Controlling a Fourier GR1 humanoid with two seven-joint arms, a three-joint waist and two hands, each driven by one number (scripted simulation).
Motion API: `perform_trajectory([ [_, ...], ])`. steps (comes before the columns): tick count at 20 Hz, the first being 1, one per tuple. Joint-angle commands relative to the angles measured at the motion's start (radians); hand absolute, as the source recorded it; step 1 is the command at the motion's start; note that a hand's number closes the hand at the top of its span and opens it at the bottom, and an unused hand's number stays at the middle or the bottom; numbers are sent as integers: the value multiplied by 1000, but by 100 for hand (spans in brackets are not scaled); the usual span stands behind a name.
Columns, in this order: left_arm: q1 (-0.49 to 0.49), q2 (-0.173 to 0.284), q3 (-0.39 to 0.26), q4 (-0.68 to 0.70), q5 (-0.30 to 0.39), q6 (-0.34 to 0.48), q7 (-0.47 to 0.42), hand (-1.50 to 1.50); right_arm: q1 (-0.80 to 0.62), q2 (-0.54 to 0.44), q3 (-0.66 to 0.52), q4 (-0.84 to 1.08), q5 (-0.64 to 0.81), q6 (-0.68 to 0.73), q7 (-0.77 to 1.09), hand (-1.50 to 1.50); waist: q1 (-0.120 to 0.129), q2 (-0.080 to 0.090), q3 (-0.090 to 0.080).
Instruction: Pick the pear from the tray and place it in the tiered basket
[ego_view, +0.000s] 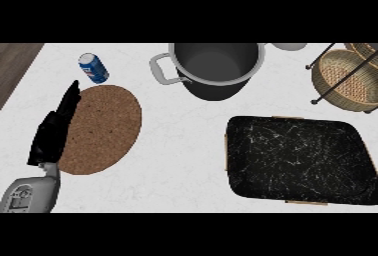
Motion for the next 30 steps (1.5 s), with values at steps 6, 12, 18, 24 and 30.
perform_trajectory([
  [6, -26, 17, 33, 38, 8, -1, -11, 0, 34, 19, -137, 59, -137, -62, -100, -150, 1, 18, 16],
  [12, -47, -13, -1, 26, -11, 5, 26, 0, 44, -33, -201, 35, -210, -100, -178, -150, -7, 13, 16],
  [18, -17, -16, 15, 26, -17, 26, -1, 0, 9, -127, -228, 18, -250, -24, -51, -150, -22, 5, 14],
  [24, 36, 12, 39, -25, 15, -12, 11, 0, 153, -271, -307, 52, -340, 132, -83, -150, -33, 1, 15],
  [30, 13, 12, 42, -9, 10, -11, 6, 0, 300, -425, -395, 66, -442, 304, -239, -150, -41, 2, 16],
])
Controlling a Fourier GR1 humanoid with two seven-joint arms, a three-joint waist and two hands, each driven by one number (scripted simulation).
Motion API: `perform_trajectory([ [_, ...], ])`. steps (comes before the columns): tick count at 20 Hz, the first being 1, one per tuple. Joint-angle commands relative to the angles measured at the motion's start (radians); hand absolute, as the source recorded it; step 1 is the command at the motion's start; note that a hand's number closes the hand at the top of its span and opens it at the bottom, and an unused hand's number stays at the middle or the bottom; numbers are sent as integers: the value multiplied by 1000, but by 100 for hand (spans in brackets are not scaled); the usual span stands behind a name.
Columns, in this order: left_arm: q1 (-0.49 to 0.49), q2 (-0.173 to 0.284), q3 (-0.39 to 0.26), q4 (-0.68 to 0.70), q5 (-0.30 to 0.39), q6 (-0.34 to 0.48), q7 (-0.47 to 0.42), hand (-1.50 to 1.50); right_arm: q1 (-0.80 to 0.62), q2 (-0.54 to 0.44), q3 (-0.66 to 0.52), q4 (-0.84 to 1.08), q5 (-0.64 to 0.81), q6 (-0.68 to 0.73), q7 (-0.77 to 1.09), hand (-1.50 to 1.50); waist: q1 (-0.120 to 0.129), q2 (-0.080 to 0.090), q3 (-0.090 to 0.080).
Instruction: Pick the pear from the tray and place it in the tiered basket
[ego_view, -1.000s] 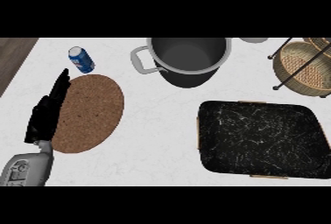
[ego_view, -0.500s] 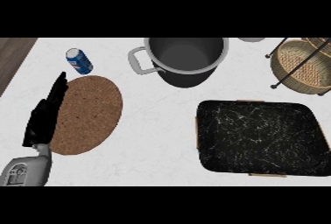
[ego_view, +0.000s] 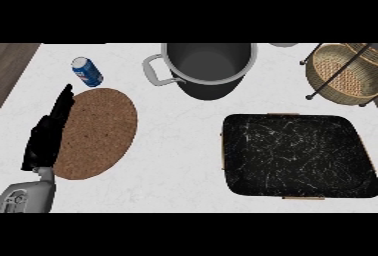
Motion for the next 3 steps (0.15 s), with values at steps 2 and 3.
perform_trajectory([
  [2, -16, 23, 26, 34, 16, -20, -21, 0, 148, -76, -90, 15, -109, 115, -134, -150, -8, -1, 0],
  [3, 30, 10, 20, 8, 12, -9, -36, 0, 195, -107, -107, 25, -126, 148, -158, -150, -9, -3, 0],
])
